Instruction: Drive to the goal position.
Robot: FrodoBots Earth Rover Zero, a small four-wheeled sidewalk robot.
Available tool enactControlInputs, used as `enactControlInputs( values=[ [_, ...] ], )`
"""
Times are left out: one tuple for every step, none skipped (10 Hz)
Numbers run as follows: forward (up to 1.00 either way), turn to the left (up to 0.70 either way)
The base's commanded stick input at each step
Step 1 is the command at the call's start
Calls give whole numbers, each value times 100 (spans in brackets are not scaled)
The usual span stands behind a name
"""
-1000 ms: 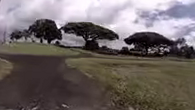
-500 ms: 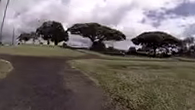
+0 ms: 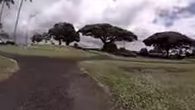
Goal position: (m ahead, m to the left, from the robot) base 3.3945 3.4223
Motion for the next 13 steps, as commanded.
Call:
enactControlInputs(
  values=[
    [70, 35],
    [70, 35],
    [70, 35],
    [70, 35],
    [70, 35],
    [70, 35],
    [70, 35],
    [70, 35],
    [70, 35],
    [70, 35],
    [70, 35],
    [70, 35],
    [70, 35]
  ],
)
